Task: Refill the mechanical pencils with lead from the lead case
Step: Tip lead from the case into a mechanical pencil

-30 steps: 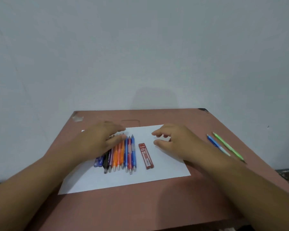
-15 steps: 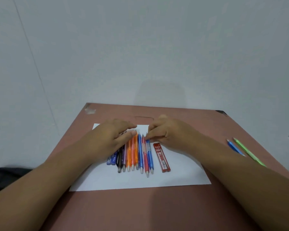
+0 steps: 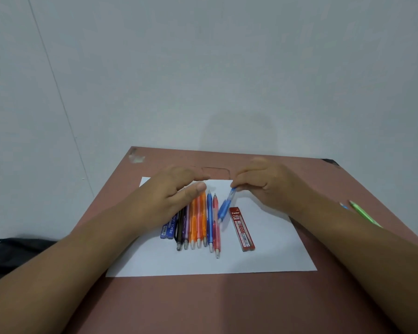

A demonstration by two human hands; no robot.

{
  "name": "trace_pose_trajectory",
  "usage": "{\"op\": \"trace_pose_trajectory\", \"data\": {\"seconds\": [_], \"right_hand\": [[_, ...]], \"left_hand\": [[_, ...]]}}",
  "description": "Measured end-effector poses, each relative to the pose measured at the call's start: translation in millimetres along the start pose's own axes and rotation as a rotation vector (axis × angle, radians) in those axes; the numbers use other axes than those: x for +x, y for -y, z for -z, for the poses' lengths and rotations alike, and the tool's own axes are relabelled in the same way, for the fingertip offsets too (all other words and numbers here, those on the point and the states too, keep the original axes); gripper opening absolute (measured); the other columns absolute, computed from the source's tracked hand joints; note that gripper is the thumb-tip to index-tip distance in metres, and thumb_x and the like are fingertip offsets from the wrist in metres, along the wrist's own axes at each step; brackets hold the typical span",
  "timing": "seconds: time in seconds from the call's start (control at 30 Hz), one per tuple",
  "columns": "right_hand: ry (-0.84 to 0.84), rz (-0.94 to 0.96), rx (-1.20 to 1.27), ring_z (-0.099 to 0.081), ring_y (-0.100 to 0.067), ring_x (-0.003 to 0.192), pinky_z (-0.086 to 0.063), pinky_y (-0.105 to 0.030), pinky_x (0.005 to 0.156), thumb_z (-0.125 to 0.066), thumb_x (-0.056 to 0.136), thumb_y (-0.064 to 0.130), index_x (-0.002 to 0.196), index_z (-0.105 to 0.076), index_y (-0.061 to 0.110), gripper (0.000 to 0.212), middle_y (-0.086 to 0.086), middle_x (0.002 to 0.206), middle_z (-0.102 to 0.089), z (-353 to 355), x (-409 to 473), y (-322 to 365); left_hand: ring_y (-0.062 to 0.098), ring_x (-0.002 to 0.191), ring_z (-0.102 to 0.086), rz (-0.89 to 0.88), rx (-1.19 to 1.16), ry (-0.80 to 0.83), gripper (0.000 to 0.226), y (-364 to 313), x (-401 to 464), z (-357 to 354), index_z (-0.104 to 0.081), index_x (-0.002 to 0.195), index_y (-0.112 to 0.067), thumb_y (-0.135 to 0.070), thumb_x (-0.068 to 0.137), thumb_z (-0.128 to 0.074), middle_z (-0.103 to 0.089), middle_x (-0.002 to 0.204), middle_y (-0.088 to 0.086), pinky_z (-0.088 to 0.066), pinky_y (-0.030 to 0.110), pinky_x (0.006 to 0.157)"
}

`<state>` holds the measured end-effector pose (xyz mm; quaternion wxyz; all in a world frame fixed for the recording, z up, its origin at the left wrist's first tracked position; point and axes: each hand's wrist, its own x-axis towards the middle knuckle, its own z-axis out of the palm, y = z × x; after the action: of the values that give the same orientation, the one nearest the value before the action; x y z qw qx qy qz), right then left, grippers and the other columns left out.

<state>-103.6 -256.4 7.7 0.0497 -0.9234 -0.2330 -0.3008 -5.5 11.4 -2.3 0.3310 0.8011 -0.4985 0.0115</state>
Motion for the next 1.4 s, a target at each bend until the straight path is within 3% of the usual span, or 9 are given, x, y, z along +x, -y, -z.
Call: {"op": "trace_pose_trajectory", "data": {"seconds": [0.13,0.27,0.37,0.47,0.7,0.9,1.07,1.27,1.4], "right_hand": [[-0.146,-0.250,0.200,-0.065,-0.007,0.079,-0.051,-0.022,0.073,-0.072,0.088,0.003,0.091,-0.079,0.006,0.008,0.002,0.086,-0.073,-7.9,-2.1,11.4],[-0.174,-0.477,0.420,-0.066,-0.007,0.080,-0.047,-0.016,0.072,-0.073,0.085,-0.003,0.087,-0.080,0.012,0.016,0.007,0.083,-0.073,-5.7,5.0,26.0],[-0.176,-0.613,0.552,-0.065,-0.011,0.078,-0.051,-0.022,0.070,-0.075,0.085,-0.001,0.085,-0.080,0.018,0.019,0.007,0.080,-0.073,1.5,11.0,35.2],[-0.198,-0.702,0.680,-0.066,-0.008,0.075,-0.054,-0.021,0.071,-0.075,0.085,-0.001,0.083,-0.079,0.018,0.019,0.005,0.079,-0.074,6.0,15.1,43.2],[-0.197,-0.777,0.746,-0.067,0.002,0.071,-0.048,-0.011,0.063,-0.075,0.087,0.005,0.089,-0.081,0.018,0.015,0.011,0.078,-0.076,4.7,23.4,50.9],[-0.366,-0.877,0.727,-0.068,-0.002,0.078,-0.052,-0.019,0.066,-0.073,0.092,0.017,0.101,-0.079,0.028,0.016,0.014,0.088,-0.077,7.8,13.9,44.9],[-0.516,-0.828,0.789,-0.063,-0.003,0.068,-0.054,-0.021,0.068,-0.076,0.089,0.014,0.094,-0.078,0.032,0.019,0.012,0.077,-0.074,21.9,11.1,48.4],[-0.488,-0.766,0.664,-0.069,0.003,0.086,-0.053,-0.013,0.078,-0.077,0.088,0.018,0.099,-0.075,0.038,0.023,0.024,0.092,-0.074,24.2,10.9,51.3],[-0.444,-0.763,0.614,-0.069,0.001,0.086,-0.052,-0.013,0.076,-0.078,0.088,0.021,0.104,-0.078,0.032,0.019,0.022,0.091,-0.075,16.5,12.2,50.9]], "left_hand": [[-0.004,0.130,-0.042,-0.067,-0.086,-0.019,0.056,-8.2,0.0,-0.5,-0.043,0.136,-0.059,-0.083,0.087,-0.027,-0.051,0.134,-0.033,-0.037,0.029,0.104],[-0.010,0.127,-0.041,-0.118,-0.064,-0.114,0.067,-12.1,5.7,-1.4,-0.044,0.141,-0.049,-0.084,0.083,-0.039,-0.044,0.131,-0.043,-0.036,0.020,0.103],[-0.017,0.116,-0.045,-0.096,-0.036,-0.248,0.050,-18.9,10.1,-2.1,-0.047,0.128,-0.053,-0.079,0.085,-0.046,-0.044,0.120,-0.050,-0.041,0.012,0.091],[-0.009,0.101,-0.055,-0.073,-0.067,-0.373,0.042,-28.8,15.3,-1.1,-0.048,0.120,-0.055,-0.077,0.084,-0.047,-0.051,0.111,-0.041,-0.044,0.009,0.073],[-0.002,0.096,-0.064,0.043,-0.303,-0.366,0.028,-53.5,32.0,-0.6,-0.067,0.107,-0.033,-0.051,0.087,-0.059,-0.069,0.099,-0.020,-0.053,0.021,0.082],[-0.007,0.089,-0.061,0.012,-0.065,-0.382,0.016,-58.5,47.1,-6.8,-0.060,0.110,-0.035,-0.040,0.095,-0.062,-0.061,0.091,-0.025,-0.048,0.006,0.074],[0.005,0.088,-0.060,-0.028,0.105,-0.391,0.032,-46.9,43.6,-12.6,-0.067,0.122,-0.023,-0.040,0.096,-0.060,-0.065,0.101,-0.013,-0.051,0.019,0.075],[0.003,0.088,-0.052,-0.091,0.237,-0.350,0.029,-29.7,42.5,-5.0,-0.068,0.122,-0.018,-0.030,0.096,-0.062,-0.067,0.102,-0.005,-0.037,0.008,0.074],[0.004,0.087,-0.053,-0.134,0.226,-0.348,0.031,-22.5,43.6,-5.9,-0.071,0.119,-0.016,-0.032,0.094,-0.063,-0.068,0.100,-0.004,-0.038,0.009,0.074]]}}
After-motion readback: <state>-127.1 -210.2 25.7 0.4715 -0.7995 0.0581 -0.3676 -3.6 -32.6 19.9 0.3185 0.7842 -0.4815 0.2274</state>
